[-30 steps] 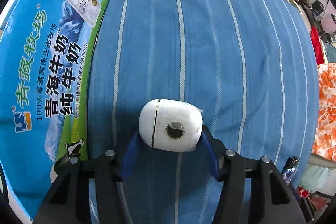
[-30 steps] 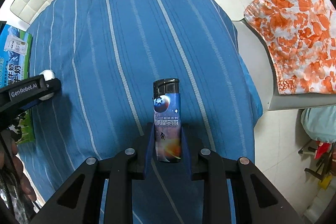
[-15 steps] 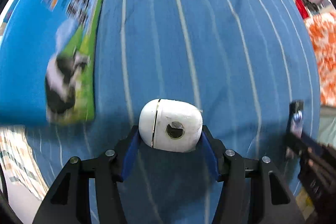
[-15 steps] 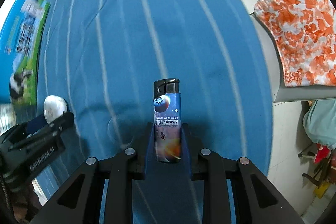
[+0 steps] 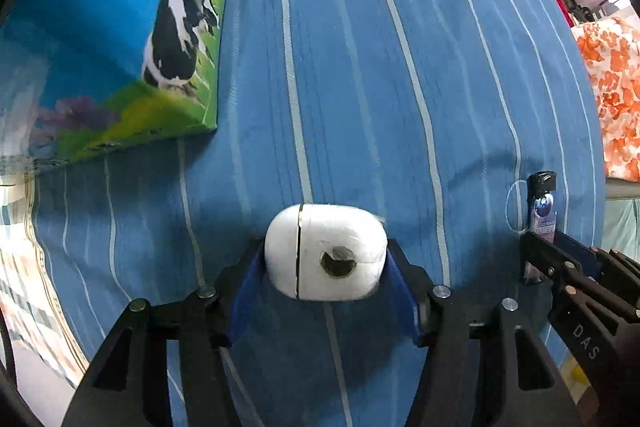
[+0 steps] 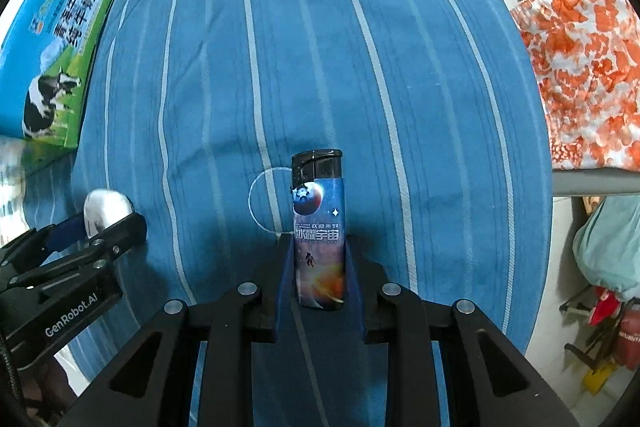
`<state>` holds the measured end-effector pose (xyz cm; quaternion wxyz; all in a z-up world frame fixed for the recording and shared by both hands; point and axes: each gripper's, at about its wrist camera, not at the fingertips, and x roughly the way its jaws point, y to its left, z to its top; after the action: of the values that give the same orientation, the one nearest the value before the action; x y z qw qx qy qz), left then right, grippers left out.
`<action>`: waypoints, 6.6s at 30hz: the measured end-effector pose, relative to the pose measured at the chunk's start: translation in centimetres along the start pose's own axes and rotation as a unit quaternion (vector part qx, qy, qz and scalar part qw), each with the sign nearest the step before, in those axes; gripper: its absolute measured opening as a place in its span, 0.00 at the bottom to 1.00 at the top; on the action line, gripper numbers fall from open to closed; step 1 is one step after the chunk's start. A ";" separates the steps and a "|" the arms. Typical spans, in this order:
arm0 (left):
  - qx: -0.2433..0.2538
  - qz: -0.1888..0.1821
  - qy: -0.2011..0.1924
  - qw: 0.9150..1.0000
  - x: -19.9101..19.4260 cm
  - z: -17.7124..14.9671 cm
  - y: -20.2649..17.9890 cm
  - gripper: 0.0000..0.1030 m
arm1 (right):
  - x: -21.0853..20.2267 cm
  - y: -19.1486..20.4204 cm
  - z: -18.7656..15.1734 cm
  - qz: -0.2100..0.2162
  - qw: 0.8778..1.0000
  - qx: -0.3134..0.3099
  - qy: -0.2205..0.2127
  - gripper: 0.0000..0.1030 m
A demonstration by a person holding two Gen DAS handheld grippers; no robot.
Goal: Organize rigid objects
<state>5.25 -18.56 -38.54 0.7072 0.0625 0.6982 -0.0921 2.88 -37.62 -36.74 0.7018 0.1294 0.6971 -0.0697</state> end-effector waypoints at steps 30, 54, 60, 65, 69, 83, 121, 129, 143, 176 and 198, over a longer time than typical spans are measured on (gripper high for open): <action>0.039 -0.004 -0.104 0.994 -12.2 0.1 -5.2 0.52 | -11.2 1.4 -0.4 0.040 0.994 -0.005 -0.099 0.26; -0.049 0.003 -0.221 0.974 -25.9 2.4 14.0 0.52 | -20.8 23.4 3.0 0.148 0.971 -0.086 -0.166 0.26; -0.092 -0.027 -0.196 0.976 -23.6 4.8 20.0 0.52 | -16.5 27.2 6.6 0.162 0.974 -0.090 -0.128 0.26; -0.121 -0.084 -0.130 0.981 -18.4 7.2 23.7 0.52 | -11.2 28.5 9.3 0.161 0.980 -0.075 -0.084 0.26; -0.134 -0.106 -0.080 0.982 -13.6 8.7 25.1 0.52 | -6.9 28.8 10.8 0.160 0.984 -0.055 -0.050 0.26; -0.113 -0.101 -0.001 0.988 -6.1 10.4 24.6 0.53 | -0.1 30.0 12.0 0.121 0.991 -0.048 0.001 0.26; -0.101 0.025 -0.086 0.991 -16.4 8.0 26.2 0.99 | -14.2 29.1 7.0 0.029 0.987 -0.091 -0.127 1.00; -0.088 0.042 -0.191 0.977 -27.6 4.3 24.3 0.99 | -26.0 28.5 2.2 0.050 0.970 -0.097 -0.219 1.00; -0.061 0.039 -0.274 0.959 -38.2 -1.6 21.4 0.99 | -37.3 27.1 -4.5 0.081 0.951 -0.106 -0.279 1.00; -0.090 0.059 -0.295 0.950 -41.3 -6.0 23.0 0.99 | -38.8 26.6 -7.0 0.040 0.950 -0.098 -0.294 1.00; -0.089 0.062 -0.292 0.950 -40.8 -5.6 23.3 0.99 | -38.1 26.3 -6.5 0.028 0.951 -0.092 -0.293 1.00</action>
<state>4.46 7.11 1.14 0.8873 0.0132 0.4610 0.0004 3.24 -13.83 3.45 0.8854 0.0579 0.4607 -0.0209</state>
